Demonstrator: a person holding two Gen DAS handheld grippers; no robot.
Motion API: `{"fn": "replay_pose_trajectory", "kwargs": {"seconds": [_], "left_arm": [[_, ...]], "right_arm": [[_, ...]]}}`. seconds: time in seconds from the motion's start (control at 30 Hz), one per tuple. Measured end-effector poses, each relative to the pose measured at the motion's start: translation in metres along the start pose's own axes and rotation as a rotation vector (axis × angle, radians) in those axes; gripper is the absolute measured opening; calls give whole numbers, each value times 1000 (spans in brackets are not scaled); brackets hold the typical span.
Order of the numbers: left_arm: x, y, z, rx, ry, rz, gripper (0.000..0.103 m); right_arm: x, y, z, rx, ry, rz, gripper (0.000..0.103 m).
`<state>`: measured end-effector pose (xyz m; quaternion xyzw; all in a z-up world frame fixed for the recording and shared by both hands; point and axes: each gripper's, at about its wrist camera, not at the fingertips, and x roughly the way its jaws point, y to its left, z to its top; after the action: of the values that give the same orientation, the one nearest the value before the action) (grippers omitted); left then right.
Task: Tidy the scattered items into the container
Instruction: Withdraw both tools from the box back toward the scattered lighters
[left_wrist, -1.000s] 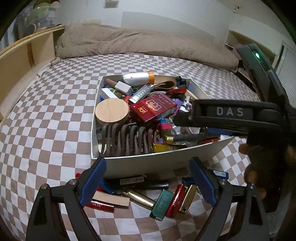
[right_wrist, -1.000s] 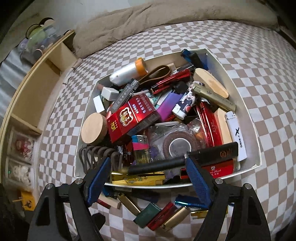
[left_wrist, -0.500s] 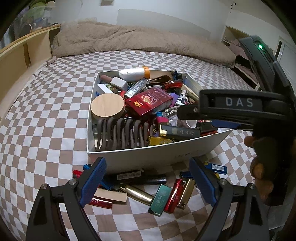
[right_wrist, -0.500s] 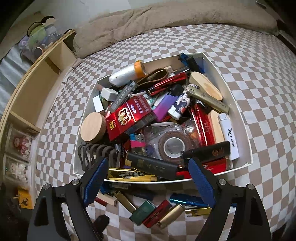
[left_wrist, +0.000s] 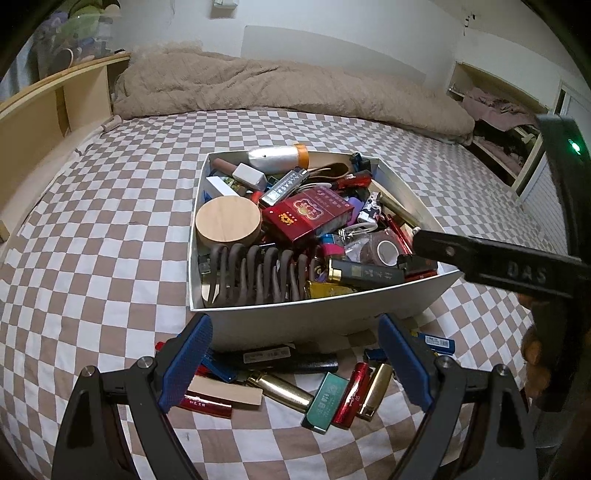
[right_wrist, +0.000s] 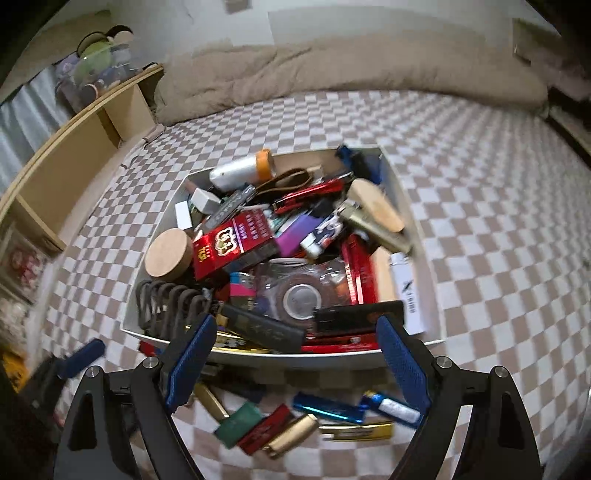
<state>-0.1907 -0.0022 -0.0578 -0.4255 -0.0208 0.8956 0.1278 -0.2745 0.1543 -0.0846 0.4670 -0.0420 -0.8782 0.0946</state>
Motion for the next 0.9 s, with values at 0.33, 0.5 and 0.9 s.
{"fn": "replay_pose_trajectory", "kwargs": {"seconds": [0.33, 0.5, 0.9], "left_arm": [[-2, -2, -2, -12, -19, 16, 103], [-7, 2, -4, -45, -53, 22, 103], [-9, 9, -12, -73, -75, 76, 103]], "right_arm": [[-30, -7, -10, -40, -120, -38, 88], [-40, -10, -20, -73, -180, -96, 103], [-46, -26, -37, -74, -203, -90, 103]]}}
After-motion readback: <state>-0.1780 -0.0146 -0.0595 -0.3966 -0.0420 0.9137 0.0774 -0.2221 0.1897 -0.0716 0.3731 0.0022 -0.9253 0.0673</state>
